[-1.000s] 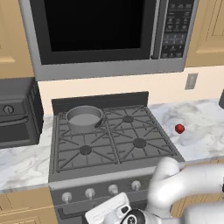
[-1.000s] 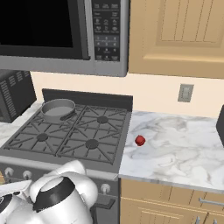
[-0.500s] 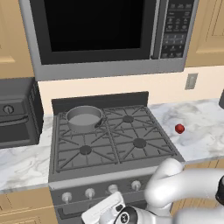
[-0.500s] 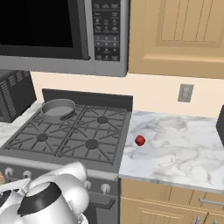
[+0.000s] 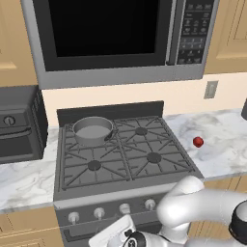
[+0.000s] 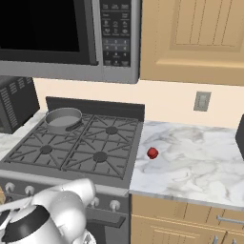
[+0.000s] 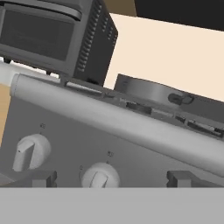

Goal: Turn on the burner for the pot on the stove. Wait thirty seconds for the pot to heat up. Then add the bell pepper to the pot.

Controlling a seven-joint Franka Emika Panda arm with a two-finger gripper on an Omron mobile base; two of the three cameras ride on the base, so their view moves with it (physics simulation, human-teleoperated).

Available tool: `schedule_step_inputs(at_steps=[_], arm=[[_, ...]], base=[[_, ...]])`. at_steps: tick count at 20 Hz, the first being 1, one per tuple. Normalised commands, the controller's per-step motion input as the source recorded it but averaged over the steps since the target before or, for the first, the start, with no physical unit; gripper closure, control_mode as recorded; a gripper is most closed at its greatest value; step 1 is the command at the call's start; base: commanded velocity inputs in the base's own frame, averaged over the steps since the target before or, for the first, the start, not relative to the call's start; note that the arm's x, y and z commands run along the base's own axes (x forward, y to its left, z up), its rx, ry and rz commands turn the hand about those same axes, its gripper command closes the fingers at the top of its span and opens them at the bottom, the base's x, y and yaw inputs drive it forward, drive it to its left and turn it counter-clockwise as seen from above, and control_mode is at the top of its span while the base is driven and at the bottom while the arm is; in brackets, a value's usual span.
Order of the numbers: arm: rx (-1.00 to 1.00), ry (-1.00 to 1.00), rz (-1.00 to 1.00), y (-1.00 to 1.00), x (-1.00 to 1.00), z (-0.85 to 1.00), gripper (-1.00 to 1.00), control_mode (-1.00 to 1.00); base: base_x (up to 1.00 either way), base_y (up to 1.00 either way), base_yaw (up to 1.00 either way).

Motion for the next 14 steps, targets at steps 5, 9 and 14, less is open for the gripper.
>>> schedule_step_inputs(at_steps=[5, 9, 14], arm=[[0.01, 0.0, -0.02, 0.0, 0.0, -0.06, -1.0, -1.0], [0.0, 0.0, 0.0, 0.0, 0.02, 0.0, -1.0, -1.0], [0.0, 0.0, 0.0, 0.0, 0.05, 0.0, -1.0, -1.0]], base=[[0.0, 0.0, 0.0], [0.0, 0.0, 0.0], [0.0, 0.0, 0.0]])
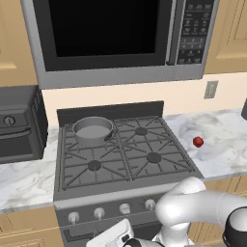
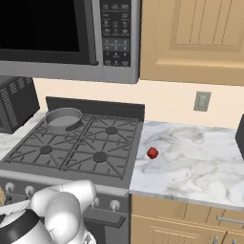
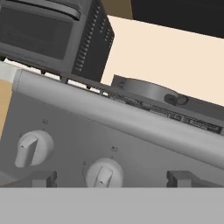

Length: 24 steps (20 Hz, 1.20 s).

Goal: Turn on the burner for the pot on the stove. Wait thirty seconds for the pot to heat up. Then add the bell pepper to the pot.

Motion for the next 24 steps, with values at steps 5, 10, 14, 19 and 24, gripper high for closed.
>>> schedule_step_inputs(at_steps=[5, 10, 14, 19, 24], arm=[[0.0, 0.0, 0.0, -0.01, 0.13, 0.0, -1.0, -1.0], [0.0, 0.0, 0.0, -0.09, 0.18, 0.0, -1.0, -1.0], [0.0, 0.0, 0.0, -0.12, 0.21, 0.0, -1.0, -1.0], [0.0, 0.0, 0.0, -0.07, 0.3, 0.0, -1.0, -1.0], [0.0, 0.0, 0.0, 0.0, 0.29, -0.02, -1.0, -1.0]], base=[[0.0, 0.0, 0.0], [0.0, 0.0, 0.0], [0.0, 0.0, 0.0], [0.0, 0.0, 0.0], [0.0, 0.0, 0.0]])
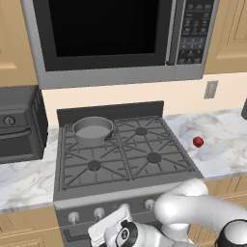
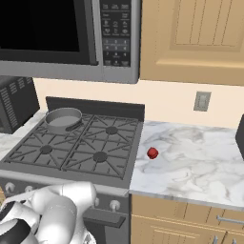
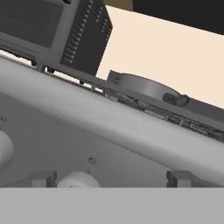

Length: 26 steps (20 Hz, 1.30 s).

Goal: Turn on the burner for the pot on the stove. Wait thirty seconds for the pot to heat up. Then add the bell pepper to the pot.

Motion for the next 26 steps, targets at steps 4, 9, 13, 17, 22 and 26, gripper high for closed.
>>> schedule_step_inputs(at_steps=[4, 9, 13, 17, 22, 26], arm=[[0.0, 0.0, 0.0, 0.0, 0.18, -0.14, -1.0, -1.0], [0.0, 0.0, 0.0, 0.0, 0.04, -0.26, -1.0, -1.0], [0.0, 0.0, 0.0, 0.01, -0.01, -0.37, -1.0, -1.0], [0.0, 0.0, 0.0, 0.06, -0.05, -0.29, -1.0, -1.0], [0.0, 0.0, 0.0, 0.0, 0.0, -0.06, -1.0, -1.0], [0.0, 0.0, 0.0, 0.04, 0.0, -0.06, -1.0, -1.0]], base=[[0.0, 0.0, 0.0], [0.0, 0.0, 0.0], [0.0, 0.0, 0.0], [0.0, 0.0, 0.0], [0.0, 0.0, 0.0], [0.0, 0.0, 0.0]])
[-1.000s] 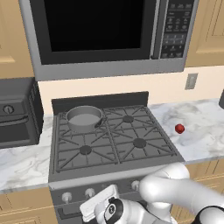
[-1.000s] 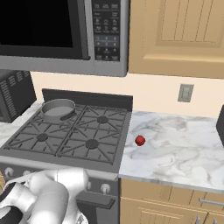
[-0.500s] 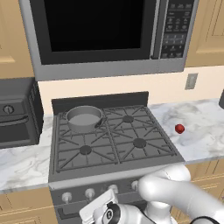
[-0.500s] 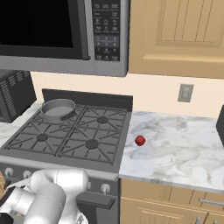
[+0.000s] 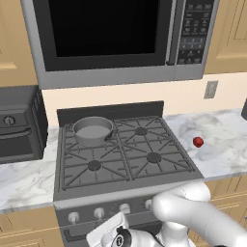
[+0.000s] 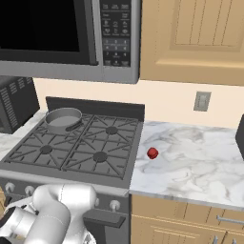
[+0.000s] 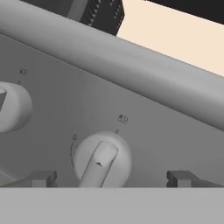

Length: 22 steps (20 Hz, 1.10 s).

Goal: Turn on the burner for the pot on the stove. Wait thirty seconds for the pot to heat up. Then add the bell pepper to the pot.

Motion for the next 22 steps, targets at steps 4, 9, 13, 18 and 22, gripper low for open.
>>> schedule_step_inputs(at_steps=[4, 9, 13, 18, 22], arm=[[0.0, 0.0, 0.0, 0.1, 0.06, 0.0, -1.0, -1.0], [0.0, 0.0, -0.03, 0.1, 0.22, 0.0, -1.0, -1.0], [0.0, 0.0, 0.0, 0.0, 0.03, 0.0, -1.0, -1.0], [0.0, 0.0, 0.0, 0.0, 0.0, 0.0, -1.0, -1.0], [0.0, 0.0, 0.0, 0.0, 0.0, 0.0, -1.0, -1.0]], base=[[0.0, 0.0, 0.0], [0.0, 0.0, 0.0], [0.0, 0.0, 0.0], [0.0, 0.0, 0.0], [0.0, 0.0, 0.0]])
